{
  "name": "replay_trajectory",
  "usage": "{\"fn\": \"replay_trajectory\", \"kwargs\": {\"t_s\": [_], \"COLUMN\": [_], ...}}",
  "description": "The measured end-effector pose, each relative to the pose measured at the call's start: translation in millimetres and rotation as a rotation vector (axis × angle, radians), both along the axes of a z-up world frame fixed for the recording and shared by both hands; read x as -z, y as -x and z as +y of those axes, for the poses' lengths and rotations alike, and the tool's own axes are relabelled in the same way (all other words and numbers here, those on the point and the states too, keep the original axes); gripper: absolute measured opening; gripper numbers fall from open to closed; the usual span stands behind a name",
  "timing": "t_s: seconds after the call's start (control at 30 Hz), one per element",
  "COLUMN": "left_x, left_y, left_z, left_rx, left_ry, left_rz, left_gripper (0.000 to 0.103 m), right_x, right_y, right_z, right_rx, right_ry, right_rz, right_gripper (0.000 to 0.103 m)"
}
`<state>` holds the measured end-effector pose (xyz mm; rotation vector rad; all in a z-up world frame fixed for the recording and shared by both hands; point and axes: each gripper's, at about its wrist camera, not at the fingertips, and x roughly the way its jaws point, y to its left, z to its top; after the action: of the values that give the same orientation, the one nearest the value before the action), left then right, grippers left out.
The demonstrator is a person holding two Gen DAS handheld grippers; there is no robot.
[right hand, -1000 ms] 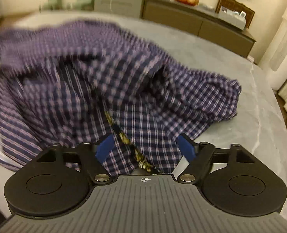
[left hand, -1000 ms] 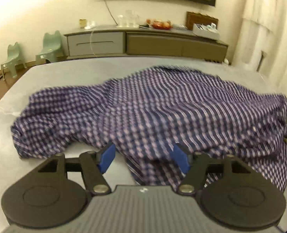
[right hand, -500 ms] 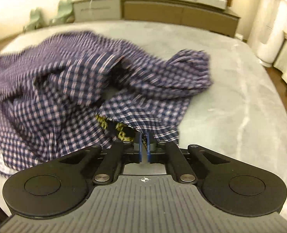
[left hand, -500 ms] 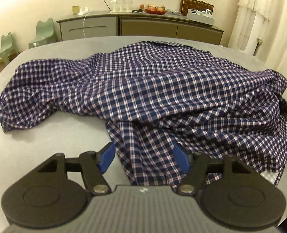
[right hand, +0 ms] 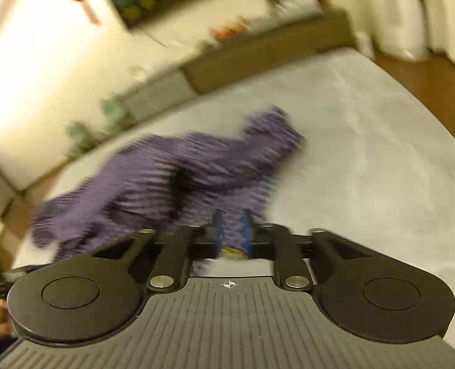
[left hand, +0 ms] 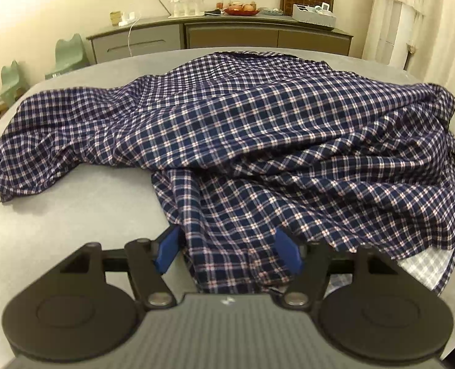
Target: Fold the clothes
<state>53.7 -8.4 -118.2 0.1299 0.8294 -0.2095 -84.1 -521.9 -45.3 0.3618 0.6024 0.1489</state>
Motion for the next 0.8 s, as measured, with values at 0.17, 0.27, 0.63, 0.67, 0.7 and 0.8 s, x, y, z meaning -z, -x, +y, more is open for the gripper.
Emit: {"fn": "replay_trajectory", "kwargs": {"t_s": [0.17,0.27,0.63,0.67,0.7,0.8], "left_x": [0.3,0.5,-30.1,-34.1,-36.8,-42.1], "left_y": [4.8,8.7,34.7,38.9,41.2,44.6], "left_z": [-3.6,-4.9,27.5,37.0,45.1,59.2], "left_rx": [0.007,0.013,-0.007,-0.028,-0.05,-0.094], "left_ry": [-0.019,-0.026,0.029,0.036,0.038,0.039], "left_rz": [-0.011,-0.025,-0.045,-0.043,-0.04,-0.03], "left_gripper": [0.068,0.055,0.003,0.003,0.003,0.005], "right_x": [-29.9,-37.0,-19.0,-15.8,-12.6,5.5], "right_y": [17.1,18.8,11.3,10.0,8.8,-3.5], "right_z": [47.3,69.4,103.0,104.6,106.2,103.1], "right_rx": [-0.111,-0.17,-0.26,-0.266,-0.272,-0.279], "right_ry": [0.162,0.251,0.384,0.39,0.396,0.401], "right_rz": [-0.216,-0.28,-0.309,-0.305,-0.302,-0.252], "right_gripper": [0.057,0.057,0.057,0.057,0.058,0.065]}}
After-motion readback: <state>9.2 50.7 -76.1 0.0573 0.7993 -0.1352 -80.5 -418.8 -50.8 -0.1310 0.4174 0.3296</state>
